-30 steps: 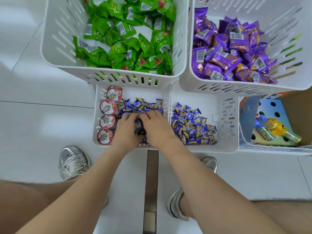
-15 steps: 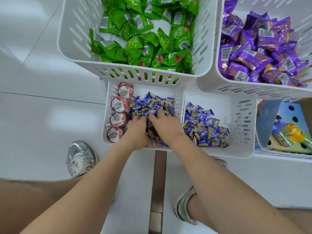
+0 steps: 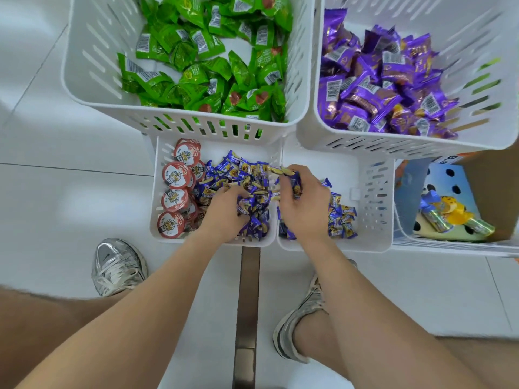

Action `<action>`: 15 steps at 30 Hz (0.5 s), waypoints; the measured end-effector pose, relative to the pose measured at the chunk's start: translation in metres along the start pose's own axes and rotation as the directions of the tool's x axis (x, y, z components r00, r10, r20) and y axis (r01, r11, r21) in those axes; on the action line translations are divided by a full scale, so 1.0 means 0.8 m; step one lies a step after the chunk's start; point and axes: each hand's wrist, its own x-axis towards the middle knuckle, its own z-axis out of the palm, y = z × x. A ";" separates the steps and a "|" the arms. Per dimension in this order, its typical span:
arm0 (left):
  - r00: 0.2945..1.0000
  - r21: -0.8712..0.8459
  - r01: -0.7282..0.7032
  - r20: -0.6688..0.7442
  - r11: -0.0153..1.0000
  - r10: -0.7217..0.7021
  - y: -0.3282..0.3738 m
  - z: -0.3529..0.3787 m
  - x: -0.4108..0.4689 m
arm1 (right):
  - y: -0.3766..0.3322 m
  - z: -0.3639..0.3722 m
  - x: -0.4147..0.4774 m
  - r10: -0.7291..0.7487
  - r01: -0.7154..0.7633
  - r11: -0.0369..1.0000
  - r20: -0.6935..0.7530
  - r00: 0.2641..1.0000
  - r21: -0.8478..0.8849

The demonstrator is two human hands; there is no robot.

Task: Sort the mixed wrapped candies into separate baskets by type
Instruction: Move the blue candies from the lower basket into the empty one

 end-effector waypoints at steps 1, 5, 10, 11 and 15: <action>1.000 0.000 -0.031 0.007 1.000 0.031 0.005 0.002 -0.001 | 0.008 -0.008 -0.002 0.075 -0.074 0.997 -0.059 0.995 0.030; 0.995 0.005 -0.086 0.041 0.996 0.086 0.018 0.010 -0.009 | 0.036 -0.025 -0.011 0.390 -0.391 0.920 -0.140 0.910 0.015; 0.990 0.055 -0.079 0.119 0.995 0.072 0.035 0.008 -0.014 | 0.040 -0.028 0.006 0.702 -0.701 0.704 0.042 0.711 0.110; 0.978 0.046 -0.087 0.194 0.995 0.077 0.035 0.009 -0.010 | 0.036 -0.028 0.008 0.737 -0.737 0.634 0.106 0.667 0.234; 0.953 0.126 -0.139 0.287 0.982 0.098 0.022 0.024 0.018 | 0.037 -0.032 0.004 0.641 -0.641 0.767 -0.003 0.767 0.041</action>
